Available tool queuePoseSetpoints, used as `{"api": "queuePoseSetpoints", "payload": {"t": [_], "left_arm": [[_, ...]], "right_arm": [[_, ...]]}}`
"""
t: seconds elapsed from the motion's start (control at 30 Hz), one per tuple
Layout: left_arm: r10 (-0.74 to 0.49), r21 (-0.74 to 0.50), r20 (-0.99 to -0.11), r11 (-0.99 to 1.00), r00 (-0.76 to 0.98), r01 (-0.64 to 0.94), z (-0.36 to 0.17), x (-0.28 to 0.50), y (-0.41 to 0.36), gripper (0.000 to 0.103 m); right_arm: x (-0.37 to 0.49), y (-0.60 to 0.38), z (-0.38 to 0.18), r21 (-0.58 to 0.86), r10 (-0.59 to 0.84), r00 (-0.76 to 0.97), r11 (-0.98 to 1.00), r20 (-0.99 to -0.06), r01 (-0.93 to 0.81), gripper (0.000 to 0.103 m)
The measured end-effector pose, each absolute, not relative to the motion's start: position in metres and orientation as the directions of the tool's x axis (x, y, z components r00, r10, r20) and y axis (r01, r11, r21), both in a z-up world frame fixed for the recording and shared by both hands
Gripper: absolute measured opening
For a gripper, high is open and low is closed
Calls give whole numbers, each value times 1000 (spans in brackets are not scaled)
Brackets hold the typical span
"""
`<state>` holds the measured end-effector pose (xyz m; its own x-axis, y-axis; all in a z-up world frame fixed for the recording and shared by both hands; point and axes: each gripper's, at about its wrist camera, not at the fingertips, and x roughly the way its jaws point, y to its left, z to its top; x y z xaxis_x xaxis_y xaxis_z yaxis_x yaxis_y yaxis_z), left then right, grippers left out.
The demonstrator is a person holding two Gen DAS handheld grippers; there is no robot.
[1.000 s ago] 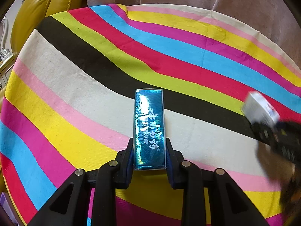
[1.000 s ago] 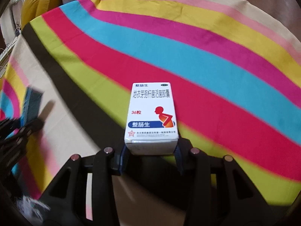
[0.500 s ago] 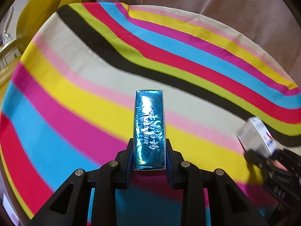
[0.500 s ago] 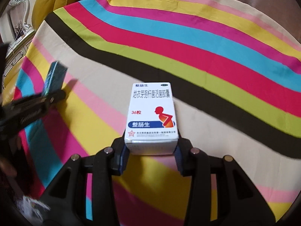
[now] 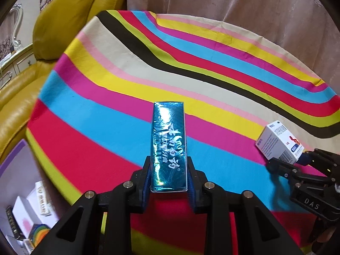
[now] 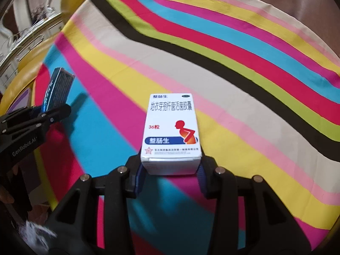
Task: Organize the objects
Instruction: 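Carry the teal box and white medicine box over the storage box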
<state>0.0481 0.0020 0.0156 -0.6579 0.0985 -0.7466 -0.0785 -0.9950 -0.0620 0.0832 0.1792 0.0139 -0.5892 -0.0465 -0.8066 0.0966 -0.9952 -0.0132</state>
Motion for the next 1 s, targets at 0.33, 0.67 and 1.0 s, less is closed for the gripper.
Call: {"api": "queuePoseSetpoints", "payload": {"t": [0.33, 0.67, 1.0], "left_arm": [[75, -63, -723, -997, -687, -43, 37, 92, -40, 30], [48, -102, -699, -994, -714, 32, 54, 136, -95, 30], [-80, -70, -699, -981, -711, 179, 56, 182, -157, 30]], "right_arm": [[104, 122, 42, -59, -100, -622, -971, -777, 230, 45], [113, 53, 61, -78, -194, -622, -920, -759, 383, 45], [128, -9, 70, -74, -303, -586, -844, -751, 532, 45]]}}
